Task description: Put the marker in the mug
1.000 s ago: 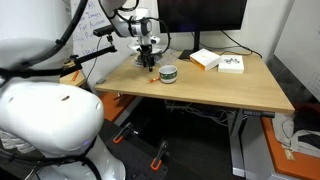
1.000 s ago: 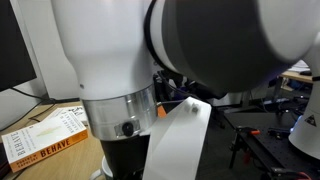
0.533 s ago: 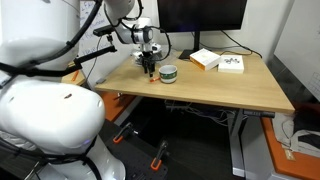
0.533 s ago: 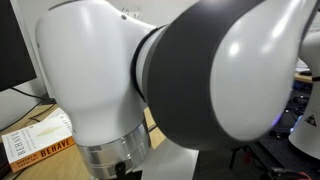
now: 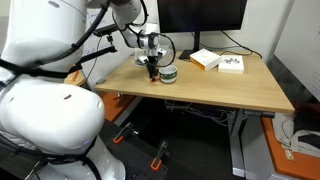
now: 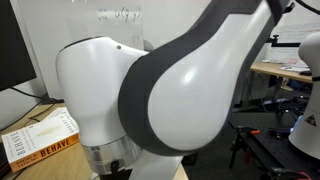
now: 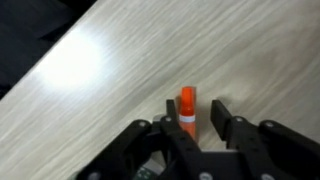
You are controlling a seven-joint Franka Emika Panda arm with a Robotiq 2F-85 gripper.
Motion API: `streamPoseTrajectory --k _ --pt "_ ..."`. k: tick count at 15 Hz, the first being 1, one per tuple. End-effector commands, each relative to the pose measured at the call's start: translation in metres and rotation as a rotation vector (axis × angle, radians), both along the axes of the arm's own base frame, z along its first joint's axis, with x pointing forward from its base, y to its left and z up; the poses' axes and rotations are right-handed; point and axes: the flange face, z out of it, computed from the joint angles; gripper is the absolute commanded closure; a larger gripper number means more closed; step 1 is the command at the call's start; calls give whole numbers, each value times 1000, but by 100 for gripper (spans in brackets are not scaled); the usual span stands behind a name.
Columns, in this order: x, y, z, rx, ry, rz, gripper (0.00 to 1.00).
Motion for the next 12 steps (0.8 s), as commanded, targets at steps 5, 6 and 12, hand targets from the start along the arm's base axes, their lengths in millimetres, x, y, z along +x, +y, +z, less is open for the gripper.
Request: streamPoseTrajectory --k 5,6,12 --pt "8 -4 -4 24 -4 18 95" --pt "8 -3 -2 26 -4 23 95" --pt "10 12 53 101 -83 126 95"
